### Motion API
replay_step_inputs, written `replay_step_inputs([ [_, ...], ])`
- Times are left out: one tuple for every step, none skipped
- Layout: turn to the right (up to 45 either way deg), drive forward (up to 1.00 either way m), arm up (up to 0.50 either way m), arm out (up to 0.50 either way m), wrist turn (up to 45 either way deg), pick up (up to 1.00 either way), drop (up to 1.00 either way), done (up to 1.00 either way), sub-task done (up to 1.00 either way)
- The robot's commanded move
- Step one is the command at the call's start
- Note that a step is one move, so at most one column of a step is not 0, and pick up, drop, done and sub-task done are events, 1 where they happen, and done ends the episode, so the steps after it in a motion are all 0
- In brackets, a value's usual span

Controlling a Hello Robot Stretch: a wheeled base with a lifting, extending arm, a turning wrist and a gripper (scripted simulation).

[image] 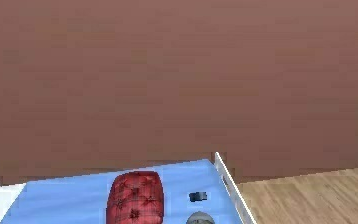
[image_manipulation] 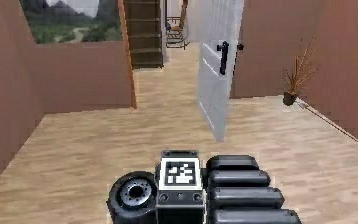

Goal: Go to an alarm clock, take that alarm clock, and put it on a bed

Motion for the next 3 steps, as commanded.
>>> replay_step_inputs([
  [0.0,0.25,0.0,0.0,0.0,0.0,0.0,0.0,0.0],
  [45.0,0.0,0.0,0.0,0.0,0.0,0.0,0.0,0.0],
  [45.0,0.0,0.0,0.0,0.0,0.0,0.0,0.0,0.0],
])
